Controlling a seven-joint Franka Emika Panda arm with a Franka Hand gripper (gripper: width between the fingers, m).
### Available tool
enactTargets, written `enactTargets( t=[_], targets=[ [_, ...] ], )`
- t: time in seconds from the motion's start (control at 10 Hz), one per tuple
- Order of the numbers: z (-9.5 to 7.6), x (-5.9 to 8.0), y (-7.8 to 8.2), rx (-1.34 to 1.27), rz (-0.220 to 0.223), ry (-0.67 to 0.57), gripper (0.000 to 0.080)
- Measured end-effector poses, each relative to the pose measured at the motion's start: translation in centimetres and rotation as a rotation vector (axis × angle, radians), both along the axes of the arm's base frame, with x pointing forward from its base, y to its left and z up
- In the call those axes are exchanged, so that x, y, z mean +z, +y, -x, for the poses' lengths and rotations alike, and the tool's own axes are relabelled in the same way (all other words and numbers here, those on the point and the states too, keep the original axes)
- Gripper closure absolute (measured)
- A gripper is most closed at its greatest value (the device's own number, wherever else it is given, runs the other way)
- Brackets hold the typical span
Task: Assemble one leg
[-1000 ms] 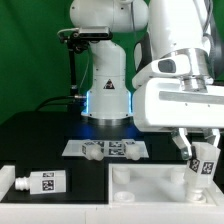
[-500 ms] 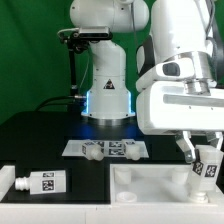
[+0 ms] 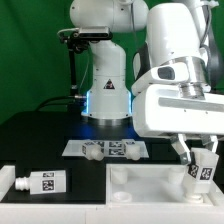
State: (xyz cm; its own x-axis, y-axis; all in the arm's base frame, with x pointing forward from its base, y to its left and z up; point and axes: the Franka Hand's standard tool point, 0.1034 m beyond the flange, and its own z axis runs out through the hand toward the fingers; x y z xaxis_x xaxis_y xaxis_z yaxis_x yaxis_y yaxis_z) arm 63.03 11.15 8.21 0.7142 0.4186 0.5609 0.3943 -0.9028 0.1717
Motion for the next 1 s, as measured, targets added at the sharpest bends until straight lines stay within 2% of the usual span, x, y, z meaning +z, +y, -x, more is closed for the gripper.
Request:
enactTargets(
  t=[0.1, 0.2, 0.3, 0.4, 0.5, 0.8, 0.9, 1.0],
  targets=[
    [0.0, 0.0, 0.0, 0.000, 0.000, 0.000, 0.0512],
    [0.0, -0.1, 0.0, 0.000, 0.000, 0.004, 0.0459],
    [0.1, -0.1, 0.0, 0.000, 0.001, 0.005, 0.0322],
    [0.1, -0.1, 0.0, 0.000, 0.001, 0.005, 0.0322],
    [0.1, -0.2, 0.0, 0.000, 0.001, 0.006, 0.0190],
    [0.2, -0.3, 0.0, 0.000, 0.001, 0.013, 0.0152],
    [0.2, -0.4, 0.4, -0.009, -0.003, 0.059, 0.0152],
    [-0.4, 0.4, 1.0, -0.030, -0.020, 0.095, 0.0151]
  ],
)
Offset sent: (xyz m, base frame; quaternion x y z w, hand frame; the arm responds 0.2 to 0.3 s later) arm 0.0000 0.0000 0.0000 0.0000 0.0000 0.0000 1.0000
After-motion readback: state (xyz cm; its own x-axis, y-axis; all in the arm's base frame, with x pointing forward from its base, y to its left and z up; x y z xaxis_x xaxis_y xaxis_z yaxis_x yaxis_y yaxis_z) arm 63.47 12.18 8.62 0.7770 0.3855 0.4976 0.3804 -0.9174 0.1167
